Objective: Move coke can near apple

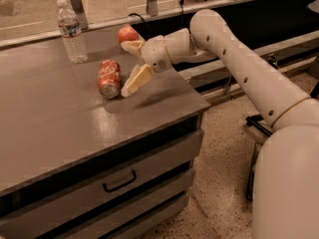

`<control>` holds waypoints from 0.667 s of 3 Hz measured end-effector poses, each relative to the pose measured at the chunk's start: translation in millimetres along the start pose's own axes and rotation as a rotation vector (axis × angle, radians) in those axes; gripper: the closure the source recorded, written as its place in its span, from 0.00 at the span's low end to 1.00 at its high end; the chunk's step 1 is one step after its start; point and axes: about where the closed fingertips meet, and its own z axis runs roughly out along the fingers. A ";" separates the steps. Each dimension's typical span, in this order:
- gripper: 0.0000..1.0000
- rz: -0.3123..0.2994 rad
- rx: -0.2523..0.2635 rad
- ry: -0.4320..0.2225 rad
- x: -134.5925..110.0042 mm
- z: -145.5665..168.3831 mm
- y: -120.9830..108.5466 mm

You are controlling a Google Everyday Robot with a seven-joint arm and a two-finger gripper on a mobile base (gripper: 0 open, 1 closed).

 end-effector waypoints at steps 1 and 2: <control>0.00 0.031 -0.012 0.004 4.4 7.0 2.7; 0.00 0.045 -0.028 0.002 8.3 13.7 5.3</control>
Offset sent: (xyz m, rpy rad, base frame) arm -0.0040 0.0075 -0.0175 -0.0203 0.0723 0.0032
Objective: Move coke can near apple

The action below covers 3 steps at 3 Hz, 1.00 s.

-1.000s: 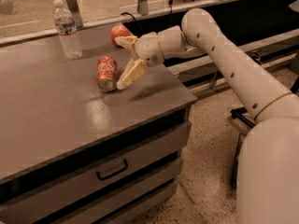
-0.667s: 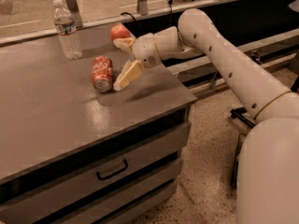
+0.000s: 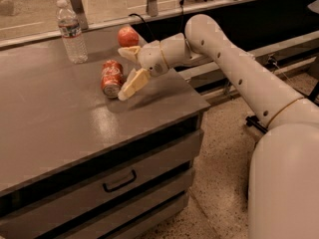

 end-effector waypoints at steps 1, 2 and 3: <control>0.00 0.003 -0.034 -0.009 3.5 18.2 0.1; 0.00 0.007 -0.033 -0.002 4.3 23.8 1.1; 0.16 0.008 -0.032 0.002 5.6 27.0 1.9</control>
Offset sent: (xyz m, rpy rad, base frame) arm 0.0017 0.0130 -0.0106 0.0062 0.0140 0.0300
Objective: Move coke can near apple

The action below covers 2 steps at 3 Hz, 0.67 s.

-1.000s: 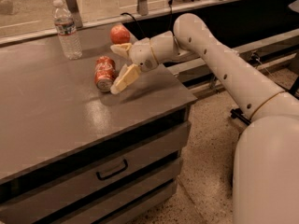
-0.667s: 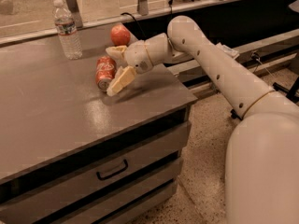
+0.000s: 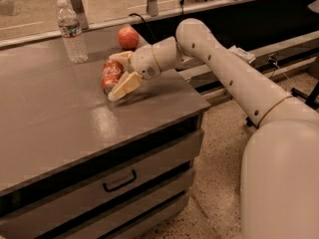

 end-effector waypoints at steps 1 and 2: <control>0.40 0.006 -0.002 0.007 0.6 2.3 1.1; 0.64 0.011 -0.008 0.007 1.3 2.8 1.6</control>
Offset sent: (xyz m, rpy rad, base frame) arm 0.0001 -0.0048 -0.0013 -0.0113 0.0146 -0.0059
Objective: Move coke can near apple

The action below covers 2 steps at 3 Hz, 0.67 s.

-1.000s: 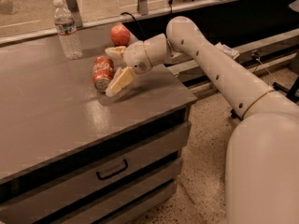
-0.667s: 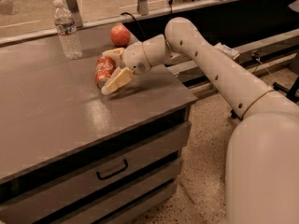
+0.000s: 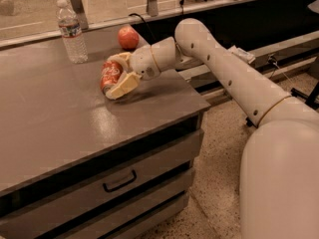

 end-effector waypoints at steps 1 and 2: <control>0.87 0.009 0.012 -0.013 -0.8 -12.9 -2.6; 1.00 0.001 0.064 -0.042 -10.6 -46.1 -14.2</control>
Offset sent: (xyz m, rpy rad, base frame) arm 0.0306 -0.0796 0.0594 0.0955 -0.0505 -0.1174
